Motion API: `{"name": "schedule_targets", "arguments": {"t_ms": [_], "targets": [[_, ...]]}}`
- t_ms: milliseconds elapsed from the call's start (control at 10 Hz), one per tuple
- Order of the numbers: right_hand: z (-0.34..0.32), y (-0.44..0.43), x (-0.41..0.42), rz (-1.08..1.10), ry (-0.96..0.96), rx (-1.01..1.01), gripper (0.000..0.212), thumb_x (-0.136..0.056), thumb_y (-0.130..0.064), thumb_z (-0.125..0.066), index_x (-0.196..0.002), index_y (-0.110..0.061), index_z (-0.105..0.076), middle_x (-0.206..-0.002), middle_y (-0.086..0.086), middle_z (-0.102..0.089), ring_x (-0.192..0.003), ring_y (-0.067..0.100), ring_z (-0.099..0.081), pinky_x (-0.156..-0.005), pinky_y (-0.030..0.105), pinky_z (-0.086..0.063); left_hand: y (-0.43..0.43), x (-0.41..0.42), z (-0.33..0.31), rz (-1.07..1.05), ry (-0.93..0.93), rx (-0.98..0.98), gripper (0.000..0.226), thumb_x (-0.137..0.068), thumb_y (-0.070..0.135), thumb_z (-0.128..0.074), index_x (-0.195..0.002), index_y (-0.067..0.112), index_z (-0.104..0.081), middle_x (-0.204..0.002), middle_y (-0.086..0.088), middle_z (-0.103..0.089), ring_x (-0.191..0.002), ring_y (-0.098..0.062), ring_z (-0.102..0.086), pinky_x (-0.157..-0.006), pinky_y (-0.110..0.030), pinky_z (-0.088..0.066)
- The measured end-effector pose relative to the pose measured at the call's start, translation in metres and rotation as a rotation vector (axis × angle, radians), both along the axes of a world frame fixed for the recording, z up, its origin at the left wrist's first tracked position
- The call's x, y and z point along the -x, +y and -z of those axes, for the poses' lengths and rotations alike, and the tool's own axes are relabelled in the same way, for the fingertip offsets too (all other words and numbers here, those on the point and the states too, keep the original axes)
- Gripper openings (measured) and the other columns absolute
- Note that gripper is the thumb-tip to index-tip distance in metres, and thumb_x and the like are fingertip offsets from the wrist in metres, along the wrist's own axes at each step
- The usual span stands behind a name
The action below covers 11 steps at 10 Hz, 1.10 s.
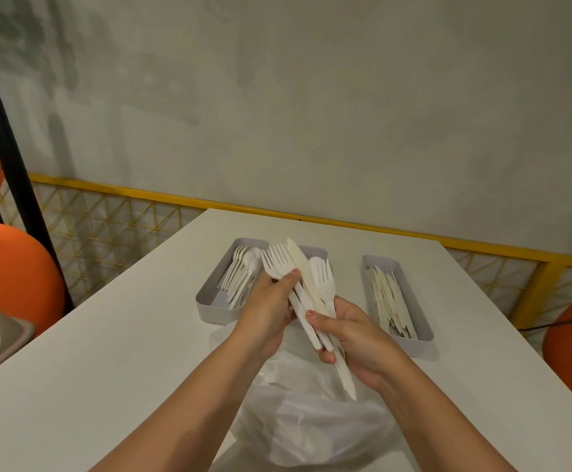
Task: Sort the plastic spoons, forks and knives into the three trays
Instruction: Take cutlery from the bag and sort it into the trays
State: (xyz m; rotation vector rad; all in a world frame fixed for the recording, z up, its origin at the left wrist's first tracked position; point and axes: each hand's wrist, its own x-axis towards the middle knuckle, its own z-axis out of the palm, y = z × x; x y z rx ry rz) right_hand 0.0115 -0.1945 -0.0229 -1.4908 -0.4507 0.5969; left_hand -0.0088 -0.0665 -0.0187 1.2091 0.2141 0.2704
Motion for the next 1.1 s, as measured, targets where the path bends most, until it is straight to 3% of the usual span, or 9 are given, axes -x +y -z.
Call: {"name": "schedule_targets", "arguments": {"t_ms": [200, 300, 500, 600, 700, 800, 900, 1000, 1100], "targets": [[0.000, -0.001, -0.003, 0.095, -0.071, 0.054, 0.018, -0.097, -0.018, -0.050, -0.112, -0.016, -0.058, -0.064, 0.001, -0.050, -0.053, 0.008, -0.045, -0.044, 0.019, -0.037, -0.002, -0.007, -0.006, -0.053, 0.057, 0.020, 0.025, -0.099, 0.017, -0.038, -0.090, 0.008, -0.060, -0.073, -0.006, -0.065, -0.065, -0.016, -0.062, -0.063, -0.026, -0.051], [-0.003, -0.001, -0.006, 0.150, -0.125, 0.073, 0.011, -0.097, -0.016, -0.048, -0.098, -0.018, -0.058, -0.064, 0.001, -0.050, -0.051, 0.009, -0.045, -0.044, 0.020, -0.037, 0.001, -0.016, -0.013, -0.116, 0.050, 0.153, 0.023, -0.100, 0.018, -0.035, -0.086, 0.013, -0.052, -0.078, -0.011, -0.064, -0.067, -0.019, -0.062, -0.066, -0.029, -0.054], [-0.016, -0.011, -0.021, 0.261, -0.145, 0.043, 0.013, -0.098, -0.013, -0.045, -0.087, -0.016, -0.053, -0.066, 0.003, -0.048, -0.051, 0.010, -0.042, -0.042, 0.020, -0.034, 0.024, -0.046, -0.016, -0.145, 0.113, 0.256, 0.021, -0.100, 0.016, -0.033, -0.082, 0.010, -0.044, -0.061, -0.003, -0.042, -0.046, -0.012, -0.039, -0.049, -0.025, -0.046], [-0.022, -0.015, -0.031, 0.283, -0.118, 0.001, 0.013, -0.097, -0.014, -0.047, -0.086, -0.016, -0.054, -0.065, 0.001, -0.047, -0.049, 0.010, -0.039, -0.040, 0.019, -0.031, 0.028, -0.064, -0.016, -0.095, 0.215, 0.053, 0.025, -0.099, 0.011, -0.032, -0.077, 0.008, -0.045, -0.061, -0.003, -0.041, -0.051, -0.013, -0.036, -0.053, -0.025, -0.040], [-0.026, -0.017, -0.037, 0.283, -0.109, -0.031, 0.013, -0.097, -0.014, -0.047, -0.088, -0.016, -0.055, -0.063, 0.001, -0.047, -0.048, 0.009, -0.039, -0.039, 0.018, -0.030, 0.022, -0.075, -0.018, -0.039, 0.281, -0.235, 0.032, -0.092, -0.007, -0.030, -0.066, 0.005, -0.044, -0.061, -0.009, -0.040, -0.052, -0.015, -0.036, -0.046, -0.021, -0.037], [-0.026, -0.019, -0.041, 0.275, -0.098, -0.041, 0.011, -0.097, -0.014, -0.047, -0.091, -0.016, -0.057, -0.064, 0.001, -0.047, -0.048, 0.009, -0.039, -0.040, 0.018, -0.030, 0.013, -0.092, -0.011, -0.037, 0.392, -0.563, 0.019, -0.090, -0.010, -0.033, -0.084, -0.001, -0.049, -0.067, -0.012, -0.046, -0.058, -0.019, -0.044, -0.046, -0.021, -0.038], [-0.024, -0.020, -0.044, 0.263, -0.092, -0.053, 0.011, -0.097, -0.014, -0.048, -0.091, -0.016, -0.057, -0.065, 0.002, -0.047, -0.049, 0.009, -0.039, -0.040, 0.018, -0.030, 0.001, -0.105, -0.007, -0.027, 0.498, -0.898, 0.033, -0.097, 0.004, -0.036, -0.129, 0.000, -0.042, -0.118, -0.018, -0.056, -0.108, -0.029, -0.055, -0.075, -0.025, -0.043], [-0.023, -0.022, -0.048, 0.263, -0.073, -0.062, 0.010, -0.097, -0.015, -0.048, -0.091, -0.015, -0.057, -0.065, 0.002, -0.048, -0.049, 0.009, -0.039, -0.040, 0.018, -0.032, -0.004, -0.122, 0.007, -0.080, 0.505, -0.868, 0.057, -0.096, 0.005, -0.037, -0.146, -0.001, -0.011, -0.144, -0.023, -0.035, -0.131, -0.035, -0.040, -0.095, -0.031, -0.039], [-0.023, -0.025, -0.051, 0.248, -0.049, -0.086, 0.009, -0.097, -0.014, -0.048, -0.094, -0.013, -0.057, -0.064, 0.001, -0.048, -0.047, 0.009, -0.038, -0.039, 0.019, -0.030, -0.008, -0.132, 0.019, -0.079, 0.562, -0.970, 0.071, -0.095, 0.008, -0.042, -0.147, 0.001, 0.006, -0.152, -0.022, -0.019, -0.138, -0.034, -0.029, -0.112, -0.039, -0.027]]}}
